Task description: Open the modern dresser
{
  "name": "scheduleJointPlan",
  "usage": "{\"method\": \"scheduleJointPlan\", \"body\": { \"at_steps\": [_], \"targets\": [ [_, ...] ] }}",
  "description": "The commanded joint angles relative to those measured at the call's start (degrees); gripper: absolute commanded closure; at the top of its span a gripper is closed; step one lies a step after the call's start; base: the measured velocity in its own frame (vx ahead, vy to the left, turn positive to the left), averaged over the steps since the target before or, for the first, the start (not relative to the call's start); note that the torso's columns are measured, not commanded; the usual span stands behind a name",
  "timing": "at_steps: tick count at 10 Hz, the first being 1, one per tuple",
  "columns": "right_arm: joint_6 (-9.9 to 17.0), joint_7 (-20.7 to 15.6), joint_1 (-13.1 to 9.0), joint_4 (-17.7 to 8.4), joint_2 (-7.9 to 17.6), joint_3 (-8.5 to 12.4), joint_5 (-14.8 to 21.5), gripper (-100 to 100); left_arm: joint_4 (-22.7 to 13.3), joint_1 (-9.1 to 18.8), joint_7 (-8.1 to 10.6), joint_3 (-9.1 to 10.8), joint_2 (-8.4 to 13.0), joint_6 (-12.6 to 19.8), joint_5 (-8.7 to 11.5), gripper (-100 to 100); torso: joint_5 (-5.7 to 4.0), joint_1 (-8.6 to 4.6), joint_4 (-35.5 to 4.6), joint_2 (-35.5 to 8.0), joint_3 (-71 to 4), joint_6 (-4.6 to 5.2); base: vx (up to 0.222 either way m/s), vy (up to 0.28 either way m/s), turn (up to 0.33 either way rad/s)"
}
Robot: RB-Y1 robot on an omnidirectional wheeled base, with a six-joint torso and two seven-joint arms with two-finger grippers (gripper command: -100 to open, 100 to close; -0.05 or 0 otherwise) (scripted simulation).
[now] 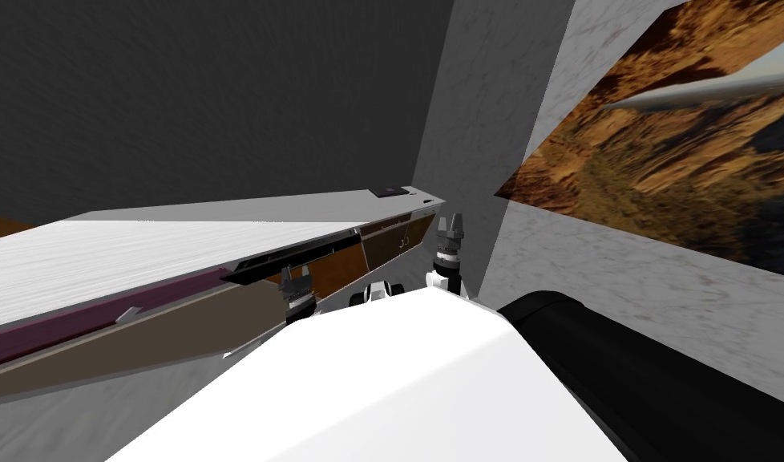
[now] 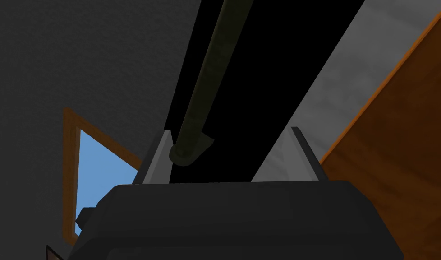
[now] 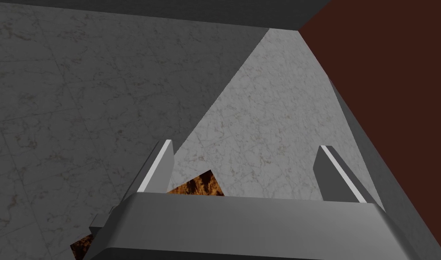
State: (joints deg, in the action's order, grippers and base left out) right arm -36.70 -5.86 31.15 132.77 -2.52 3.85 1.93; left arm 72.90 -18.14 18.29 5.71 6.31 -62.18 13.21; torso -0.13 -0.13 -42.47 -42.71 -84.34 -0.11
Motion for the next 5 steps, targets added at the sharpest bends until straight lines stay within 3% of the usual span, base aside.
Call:
{"method": "scheduleJointPlan", "body": {
  "at_steps": [1, 2, 3, 5],
  "targets": [
    [0.0, 0.0, 0.0, 0.0, 0.0, 0.0, 0.0, 0, 2.9, -0.5, 0.41, 0.36, 0.8, 2.5, 0.5, 100, -0.08, -0.03, -0.1, -0.1, 0.0, -0.01, -0.191, -0.100, 0.030],
    [0.0, 0.0, 0.0, 0.0, 0.0, 0.0, 0.0, 0, 2.4, -1.0, 0.23, 0.01, 0.4, 2.4, 0.3, 100, -0.19, -0.03, -0.2, 0.0, 0.0, -0.04, -0.078, -0.047, 0.005],
    [0.0, 0.0, 0.0, 0.0, 0.0, 0.0, 0.0, 0, 4.6, -0.9, 0.47, 0.51, 1.1, 5.7, 0.7, -100, -0.16, 0.08, -0.1, 0.3, -0.2, 0.03, -0.038, -0.031, 0.020],
    [0.0, 0.0, 0.0, 0.0, 0.0, 0.0, 0.0, 0, 5.7, -0.8, 0.58, 0.80, 1.5, 7.0, 1.0, -100, 0.05, 0.11, 0.2, 0.6, -0.3, 0.11, -0.028, -0.030, 0.014]
  ]
}}
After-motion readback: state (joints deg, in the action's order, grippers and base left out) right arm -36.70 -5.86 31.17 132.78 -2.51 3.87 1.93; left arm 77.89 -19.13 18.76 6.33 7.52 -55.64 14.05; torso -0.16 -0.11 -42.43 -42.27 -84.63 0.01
